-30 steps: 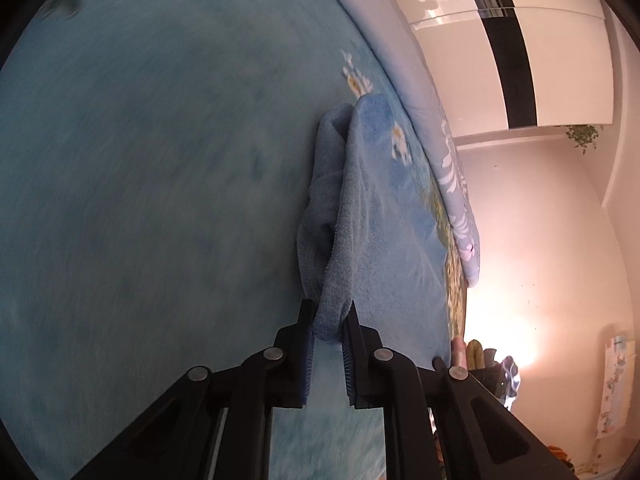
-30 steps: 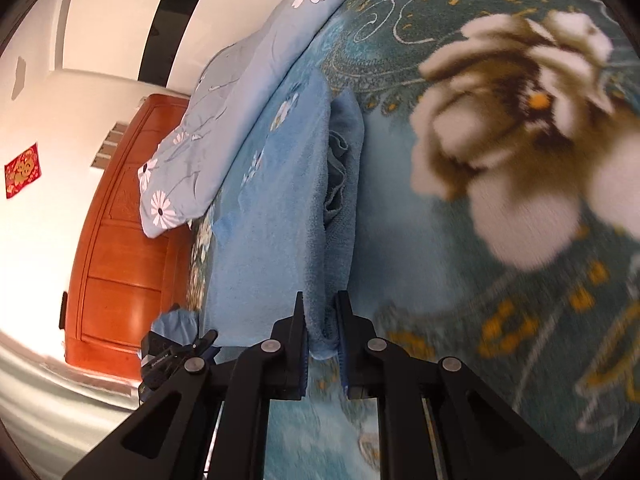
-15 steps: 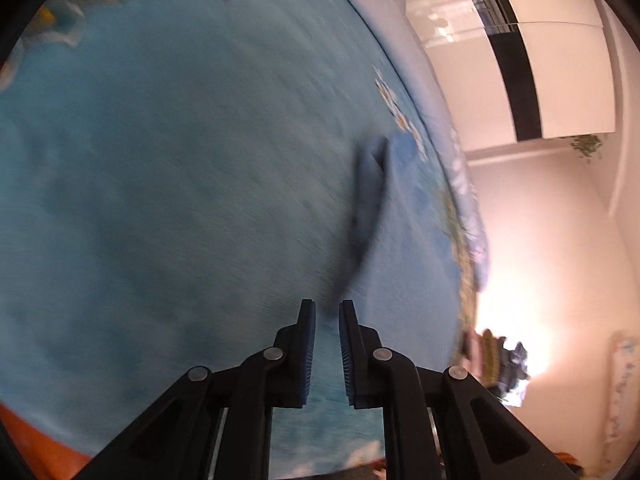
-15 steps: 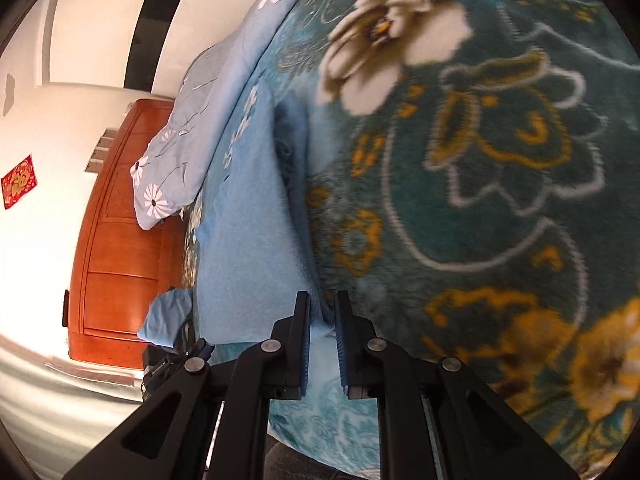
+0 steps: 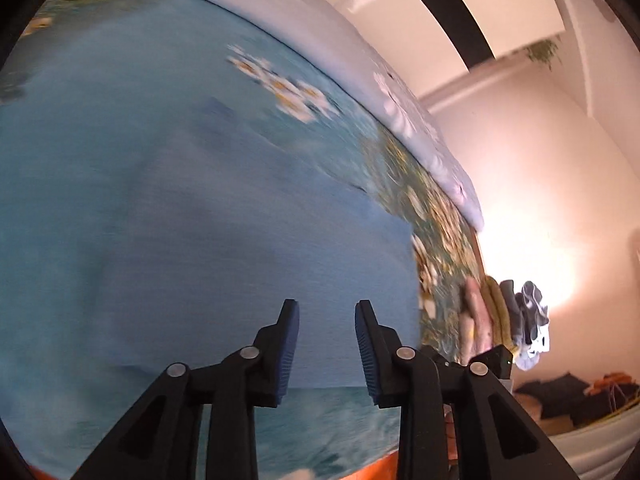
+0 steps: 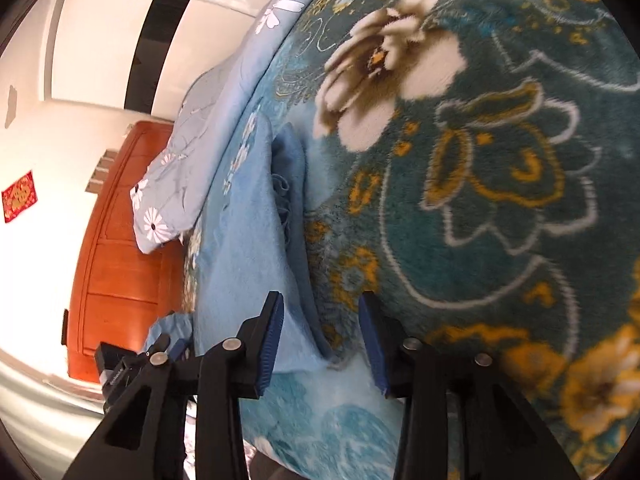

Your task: Fold clothes

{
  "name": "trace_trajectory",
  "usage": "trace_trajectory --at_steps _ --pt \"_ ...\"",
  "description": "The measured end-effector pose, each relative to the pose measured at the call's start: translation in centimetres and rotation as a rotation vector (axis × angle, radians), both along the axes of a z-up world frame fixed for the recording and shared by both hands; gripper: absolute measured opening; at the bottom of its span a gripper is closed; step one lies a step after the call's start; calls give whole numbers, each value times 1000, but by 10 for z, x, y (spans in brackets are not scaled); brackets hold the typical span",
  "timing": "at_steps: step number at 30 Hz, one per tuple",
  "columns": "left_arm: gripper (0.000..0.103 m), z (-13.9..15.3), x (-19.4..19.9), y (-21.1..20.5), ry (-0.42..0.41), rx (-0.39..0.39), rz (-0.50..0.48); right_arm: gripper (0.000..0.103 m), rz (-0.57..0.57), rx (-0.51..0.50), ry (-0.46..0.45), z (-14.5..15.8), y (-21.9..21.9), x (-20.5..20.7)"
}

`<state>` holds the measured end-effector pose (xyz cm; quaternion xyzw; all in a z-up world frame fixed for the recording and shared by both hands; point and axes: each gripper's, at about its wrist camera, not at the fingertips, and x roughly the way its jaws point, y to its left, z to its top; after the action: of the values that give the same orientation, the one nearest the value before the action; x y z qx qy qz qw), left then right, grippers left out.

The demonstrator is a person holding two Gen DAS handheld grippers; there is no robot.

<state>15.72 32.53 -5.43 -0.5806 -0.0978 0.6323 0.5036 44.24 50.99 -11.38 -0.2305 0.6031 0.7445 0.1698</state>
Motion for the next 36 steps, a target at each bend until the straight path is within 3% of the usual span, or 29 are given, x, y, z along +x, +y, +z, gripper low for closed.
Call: trace_trajectory --at_steps 4,8,11,14,17,22,26,36 --pt "30 -4 22 28 78 -52 -63 43 -24 -9 53 1 4 -6" --pt "30 -15 36 35 169 -142 -83 43 -2 31 7 2 11 -22" --pt "30 -24 36 37 179 -153 -90 43 31 49 0 2 15 -33" --pt "30 -31 32 38 147 -151 -92 43 58 67 6 3 14 -44" --pt "30 -38 30 40 122 -145 -88 30 69 71 2 0 17 -52" --pt "30 -35 31 40 122 -131 -90 29 79 56 -3 -2 23 -60" --pt "30 -20 26 44 192 -116 -74 18 83 54 -25 -3 25 -63" --pt "31 -36 0 65 80 -89 -49 12 75 65 -61 2 22 -66"
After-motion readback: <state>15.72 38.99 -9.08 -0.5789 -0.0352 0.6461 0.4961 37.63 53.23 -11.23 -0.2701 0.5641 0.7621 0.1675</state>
